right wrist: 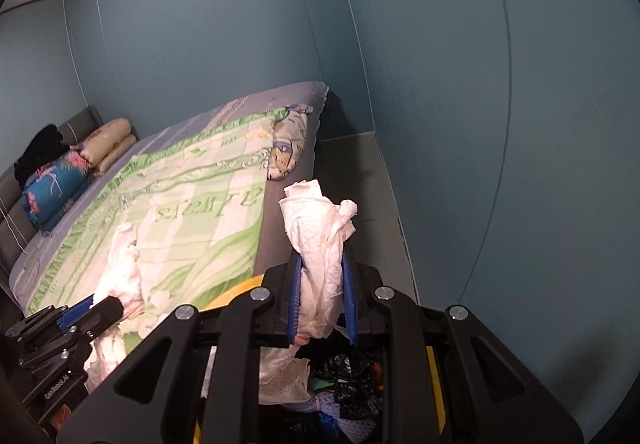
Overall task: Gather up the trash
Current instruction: 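Lift both white tissues and carry them over the bin, then open both tools to drop the white tissues into the bin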
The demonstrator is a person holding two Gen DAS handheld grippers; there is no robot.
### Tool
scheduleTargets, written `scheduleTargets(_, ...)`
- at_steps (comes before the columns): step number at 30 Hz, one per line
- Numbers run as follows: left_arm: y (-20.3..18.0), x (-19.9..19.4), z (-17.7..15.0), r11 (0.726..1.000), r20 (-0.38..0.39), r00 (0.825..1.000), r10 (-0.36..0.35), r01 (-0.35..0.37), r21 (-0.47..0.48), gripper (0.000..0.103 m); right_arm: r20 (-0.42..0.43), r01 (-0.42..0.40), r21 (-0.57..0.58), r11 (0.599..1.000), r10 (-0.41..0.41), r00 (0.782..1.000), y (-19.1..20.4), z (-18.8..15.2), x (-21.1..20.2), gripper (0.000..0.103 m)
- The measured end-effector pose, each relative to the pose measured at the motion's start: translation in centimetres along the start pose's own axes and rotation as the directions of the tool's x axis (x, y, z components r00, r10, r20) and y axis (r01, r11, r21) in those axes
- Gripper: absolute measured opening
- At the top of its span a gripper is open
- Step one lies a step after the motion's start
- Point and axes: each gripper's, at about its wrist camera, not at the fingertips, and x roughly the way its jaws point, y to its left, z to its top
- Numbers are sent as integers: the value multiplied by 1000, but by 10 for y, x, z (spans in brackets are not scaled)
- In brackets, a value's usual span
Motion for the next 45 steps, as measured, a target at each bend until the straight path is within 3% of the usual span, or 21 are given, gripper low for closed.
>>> scheduleTargets(17, -6, 33, -20, 1000, -67, 997, -31, 31, 0, 23, -104, 10, -21, 1000, -12, 994, 3, -18, 41, 18)
scheduleTargets(21, -2, 34, -20, 999, -67, 997, -35, 33, -23, 34, -108, 6, -15, 1000, -8, 994, 2, -21, 38, 24)
scheduleTargets(25, 2, 30, -20, 999, -49, 999, -14, 12, -45, 48, -101, 8, -1, 1000, -8, 995, 2, -22, 40, 40)
scheduleTargets(38, 22, 9, -15, 995, 5, 1000, 7, -6, -98, 48, -94, -30, 18, 999, 31, 995, 7, -21, 38, 45)
scheduleTargets(45, 41, -13, -14, 992, 54, 997, 53, -46, -121, 48, -84, -75, -9, 997, 74, 994, 25, -17, 33, 46)
